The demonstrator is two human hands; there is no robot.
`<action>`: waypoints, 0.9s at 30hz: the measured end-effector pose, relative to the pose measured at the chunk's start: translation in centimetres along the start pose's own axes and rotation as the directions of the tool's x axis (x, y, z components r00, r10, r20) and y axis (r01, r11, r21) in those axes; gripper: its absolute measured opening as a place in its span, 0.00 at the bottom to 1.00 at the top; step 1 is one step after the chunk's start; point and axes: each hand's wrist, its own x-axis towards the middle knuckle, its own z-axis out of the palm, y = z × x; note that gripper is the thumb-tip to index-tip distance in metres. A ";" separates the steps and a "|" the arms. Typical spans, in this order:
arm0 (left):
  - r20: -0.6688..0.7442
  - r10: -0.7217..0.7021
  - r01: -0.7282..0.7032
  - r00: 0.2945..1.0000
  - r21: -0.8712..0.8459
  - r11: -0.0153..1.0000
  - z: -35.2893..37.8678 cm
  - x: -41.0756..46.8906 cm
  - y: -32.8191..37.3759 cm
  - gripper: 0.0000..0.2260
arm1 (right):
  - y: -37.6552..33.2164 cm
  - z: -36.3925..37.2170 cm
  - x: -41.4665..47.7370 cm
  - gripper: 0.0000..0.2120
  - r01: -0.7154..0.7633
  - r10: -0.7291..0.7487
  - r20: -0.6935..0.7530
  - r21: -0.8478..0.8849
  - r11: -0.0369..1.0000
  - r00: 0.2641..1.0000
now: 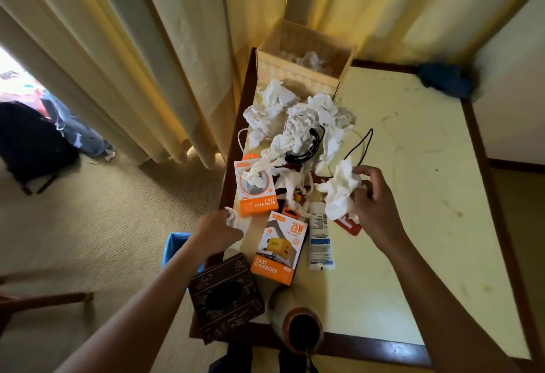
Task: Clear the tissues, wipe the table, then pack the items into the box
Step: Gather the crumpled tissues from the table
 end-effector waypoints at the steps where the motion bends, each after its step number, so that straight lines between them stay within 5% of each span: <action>1: -0.023 0.009 -0.010 1.000 -0.041 0.999 -0.6 -0.4 0.2 0.16 | 0.2 -0.1 -0.2 0.18 0.007 -0.007 0.021 0.005 1.000 1.000; 6: -0.184 0.132 -0.169 0.974 -0.204 0.964 -3.4 -0.9 3.4 0.08 | 1.2 0.3 -1.2 0.13 -0.194 0.179 0.089 0.199 0.961 0.980; 11: -0.283 0.237 -0.292 0.929 -0.169 0.941 -3.8 1.5 7.2 0.16 | 1.3 0.3 -1.6 0.15 -0.337 0.320 0.106 0.306 0.890 0.941; 14: -0.277 0.277 -0.311 0.920 -0.088 0.946 -3.2 3.6 8.5 0.17 | 2.1 0.5 -1.4 0.21 -0.316 0.307 0.079 0.196 0.928 0.949; 19: -0.255 0.282 -0.249 0.925 0.154 0.956 -2.0 7.0 9.0 0.23 | 2.8 0.3 -1.1 0.14 -0.295 0.261 0.149 0.293 0.909 0.954; 22: -0.233 0.314 -0.287 0.920 0.146 0.947 -1.9 7.4 9.5 0.17 | 3.6 0.3 -0.2 0.09 -0.305 0.261 0.176 0.309 0.901 0.949; 27: -0.305 0.296 -0.317 0.905 -0.020 0.948 -1.9 5.8 9.9 0.10 | 3.6 1.2 1.7 0.07 -0.196 0.176 0.179 0.101 0.975 0.968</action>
